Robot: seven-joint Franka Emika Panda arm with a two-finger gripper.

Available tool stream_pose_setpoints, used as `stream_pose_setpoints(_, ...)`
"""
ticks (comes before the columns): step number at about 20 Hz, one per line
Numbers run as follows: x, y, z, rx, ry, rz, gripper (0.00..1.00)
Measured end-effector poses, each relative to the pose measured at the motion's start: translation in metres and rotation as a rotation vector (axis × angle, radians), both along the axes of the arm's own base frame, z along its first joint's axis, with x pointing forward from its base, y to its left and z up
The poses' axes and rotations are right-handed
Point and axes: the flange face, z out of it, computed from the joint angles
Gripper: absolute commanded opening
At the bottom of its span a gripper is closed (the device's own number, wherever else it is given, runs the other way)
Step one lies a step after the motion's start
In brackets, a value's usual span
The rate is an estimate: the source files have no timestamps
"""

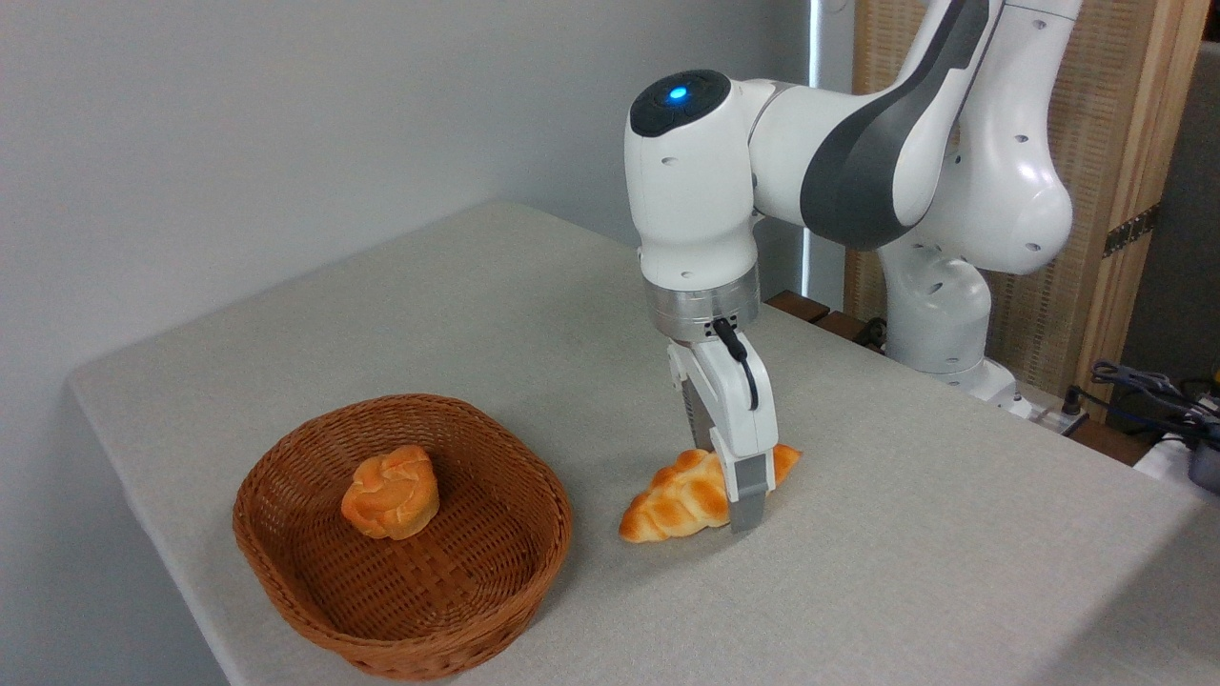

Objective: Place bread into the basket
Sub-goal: 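Lift the braided roll and carry it over the wicker basket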

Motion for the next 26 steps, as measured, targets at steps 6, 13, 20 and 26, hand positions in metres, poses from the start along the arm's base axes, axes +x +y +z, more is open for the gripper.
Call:
stream_pose_setpoints(6,0.010,-0.022,0.007,-0.047,-0.069,0.004,0.18)
stream_pose_setpoints(13,0.013,-0.028,0.012,-0.043,-0.082,-0.010,0.00)
stream_pose_setpoints(20,0.022,-0.036,0.031,-0.062,-0.114,-0.010,0.00)
stream_pose_setpoints(26,0.038,-0.035,0.090,-0.080,-0.023,-0.014,0.00)
